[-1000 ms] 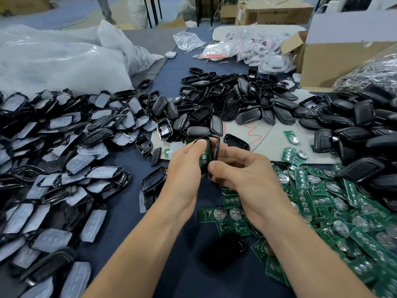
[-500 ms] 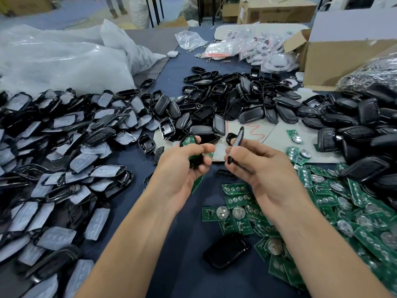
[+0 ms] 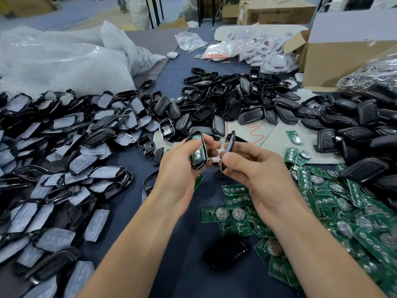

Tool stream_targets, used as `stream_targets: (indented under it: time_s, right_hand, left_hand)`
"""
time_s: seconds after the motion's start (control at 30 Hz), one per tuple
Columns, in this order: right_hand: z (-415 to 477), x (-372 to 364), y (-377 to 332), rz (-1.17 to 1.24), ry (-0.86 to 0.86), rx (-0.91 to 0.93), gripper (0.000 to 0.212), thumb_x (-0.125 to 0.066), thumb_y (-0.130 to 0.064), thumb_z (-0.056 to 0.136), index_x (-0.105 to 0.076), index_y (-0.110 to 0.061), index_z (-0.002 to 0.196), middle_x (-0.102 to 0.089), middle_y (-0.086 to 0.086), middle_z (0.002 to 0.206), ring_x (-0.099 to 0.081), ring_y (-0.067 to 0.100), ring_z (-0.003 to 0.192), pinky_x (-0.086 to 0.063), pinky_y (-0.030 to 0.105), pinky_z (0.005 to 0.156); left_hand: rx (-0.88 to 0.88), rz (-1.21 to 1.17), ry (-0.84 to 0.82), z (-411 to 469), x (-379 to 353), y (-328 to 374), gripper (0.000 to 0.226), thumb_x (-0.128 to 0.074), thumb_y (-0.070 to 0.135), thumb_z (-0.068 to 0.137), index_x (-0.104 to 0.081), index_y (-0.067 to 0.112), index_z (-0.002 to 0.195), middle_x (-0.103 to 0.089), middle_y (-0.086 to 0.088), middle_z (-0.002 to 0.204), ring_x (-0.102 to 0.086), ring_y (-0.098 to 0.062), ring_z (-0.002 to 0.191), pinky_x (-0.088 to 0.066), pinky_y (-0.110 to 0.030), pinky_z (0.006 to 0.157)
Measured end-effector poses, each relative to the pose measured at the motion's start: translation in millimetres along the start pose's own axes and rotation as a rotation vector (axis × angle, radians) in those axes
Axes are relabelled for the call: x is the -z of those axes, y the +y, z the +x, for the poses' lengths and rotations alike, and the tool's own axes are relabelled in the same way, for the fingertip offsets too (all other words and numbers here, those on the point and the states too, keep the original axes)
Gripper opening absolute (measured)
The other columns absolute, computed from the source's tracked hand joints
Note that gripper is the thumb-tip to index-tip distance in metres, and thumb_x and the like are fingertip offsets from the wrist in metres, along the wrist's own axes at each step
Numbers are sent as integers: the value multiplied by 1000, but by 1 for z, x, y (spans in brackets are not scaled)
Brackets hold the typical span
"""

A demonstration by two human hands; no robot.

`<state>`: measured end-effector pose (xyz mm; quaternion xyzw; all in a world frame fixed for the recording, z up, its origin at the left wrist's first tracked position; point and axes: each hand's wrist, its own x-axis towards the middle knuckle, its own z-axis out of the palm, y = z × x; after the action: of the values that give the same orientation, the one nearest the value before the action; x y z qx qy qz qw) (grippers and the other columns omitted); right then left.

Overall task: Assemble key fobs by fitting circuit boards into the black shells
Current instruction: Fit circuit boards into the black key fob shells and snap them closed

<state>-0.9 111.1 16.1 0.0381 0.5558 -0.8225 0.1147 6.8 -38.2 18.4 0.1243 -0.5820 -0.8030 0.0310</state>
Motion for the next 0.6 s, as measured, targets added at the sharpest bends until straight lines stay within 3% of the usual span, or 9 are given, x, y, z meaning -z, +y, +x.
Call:
stream_targets:
  time_s: [0.1,0.23,0.37,0.47,0.53,0.6]
  right_hand:
    - [-4,-5,4,-125,-33,58,23,-80,2,81,-83,-20,87,-79,2,83,-73,13,78,-61,25,74]
    - [-8,-10,10,-331,-3,173,29,-82,-5,74,-83,-29,92,-80,-5,85,-76,10,82,-59,24,74]
    - [-8,-13,12,-463,49,221,31,-84,-12,72,-82,-33,94,-79,-16,87,-75,2,88,-59,33,88]
    - [-7,-13,12,-502,68,243,30,-86,-12,71,-82,-33,92,-78,-18,84,-75,0,85,-59,31,86]
    - [-7,-13,12,-507,81,264,29,-87,-11,71,-81,-32,90,-78,-18,82,-74,-1,82,-58,23,79]
    - [-8,-13,12,-526,96,296,30,-87,-8,70,-79,-33,85,-77,-23,81,-72,-7,77,-52,8,70]
  left_hand:
    - [-35,-2,46,-1,-5,-4,34,-54,15,97,-81,22,79,-79,-10,100,-75,-23,94,-60,-36,80]
    - [-30,6,72,-2,-13,-13,26,-54,16,96,-79,11,101,-78,-15,109,-70,-40,112,-54,-57,103]
    - [-47,25,26,-5,-19,-18,30,-52,25,89,-81,21,95,-79,-9,108,-73,-27,107,-54,-44,98]
    - [-78,42,0,-7,-22,-21,34,-47,32,94,-80,27,94,-78,-8,110,-71,-30,111,-52,-47,104]
    - [-93,51,-34,-8,-23,-23,37,-44,37,96,-79,25,97,-77,-11,113,-69,-33,114,-51,-50,108]
    - [-106,81,-71,-9,-24,-25,37,-43,38,96,-78,27,98,-78,-7,110,-71,-25,108,-53,-45,104]
